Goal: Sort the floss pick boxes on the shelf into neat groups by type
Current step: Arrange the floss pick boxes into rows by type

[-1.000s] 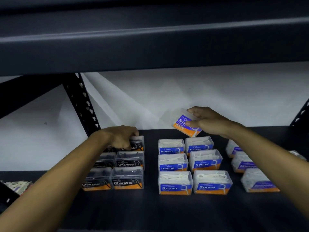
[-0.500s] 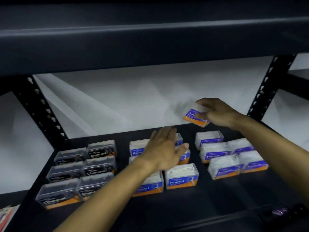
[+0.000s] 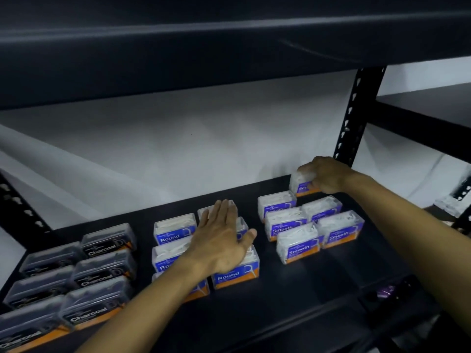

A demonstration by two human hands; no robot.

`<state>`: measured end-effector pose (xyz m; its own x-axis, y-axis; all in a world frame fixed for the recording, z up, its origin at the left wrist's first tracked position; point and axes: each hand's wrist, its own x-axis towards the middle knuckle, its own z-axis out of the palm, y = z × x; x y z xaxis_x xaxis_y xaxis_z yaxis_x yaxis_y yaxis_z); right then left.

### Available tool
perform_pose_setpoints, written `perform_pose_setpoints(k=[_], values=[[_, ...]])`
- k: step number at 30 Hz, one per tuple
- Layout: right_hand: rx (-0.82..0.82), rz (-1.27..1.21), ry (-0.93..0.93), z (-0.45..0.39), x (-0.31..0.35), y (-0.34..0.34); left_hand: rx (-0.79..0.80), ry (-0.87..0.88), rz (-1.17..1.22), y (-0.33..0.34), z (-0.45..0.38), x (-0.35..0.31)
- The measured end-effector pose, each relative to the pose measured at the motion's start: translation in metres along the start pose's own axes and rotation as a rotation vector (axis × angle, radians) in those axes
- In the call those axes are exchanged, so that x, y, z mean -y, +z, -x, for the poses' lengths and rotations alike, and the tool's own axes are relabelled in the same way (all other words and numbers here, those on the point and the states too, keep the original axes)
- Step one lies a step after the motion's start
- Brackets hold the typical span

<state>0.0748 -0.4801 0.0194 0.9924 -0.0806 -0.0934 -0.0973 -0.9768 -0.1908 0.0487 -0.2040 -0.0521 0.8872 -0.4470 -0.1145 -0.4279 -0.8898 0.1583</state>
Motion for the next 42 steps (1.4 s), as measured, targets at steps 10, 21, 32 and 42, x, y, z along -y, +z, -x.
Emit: perform_pose_setpoints(k=[10,21,32,42], values=[[0.122,0.025,0.036,-0.01,-0.014,0.018,-0.013,0.0,0.002,0.003,-0.002,0.002],[0.153,-0.033,0.006,-0.021,-0.019,0.029,-0.003,-0.01,-0.004,0.002,-0.002,0.001],[0.224,-0.043,0.004,-0.017,-0.015,0.018,0.009,-0.005,0.0,0.002,-0.003,0.001],[0.037,-0.238,0.042,0.001,-0.033,-0.002,-0.091,0.038,0.129,-0.03,-0.018,-0.024]])
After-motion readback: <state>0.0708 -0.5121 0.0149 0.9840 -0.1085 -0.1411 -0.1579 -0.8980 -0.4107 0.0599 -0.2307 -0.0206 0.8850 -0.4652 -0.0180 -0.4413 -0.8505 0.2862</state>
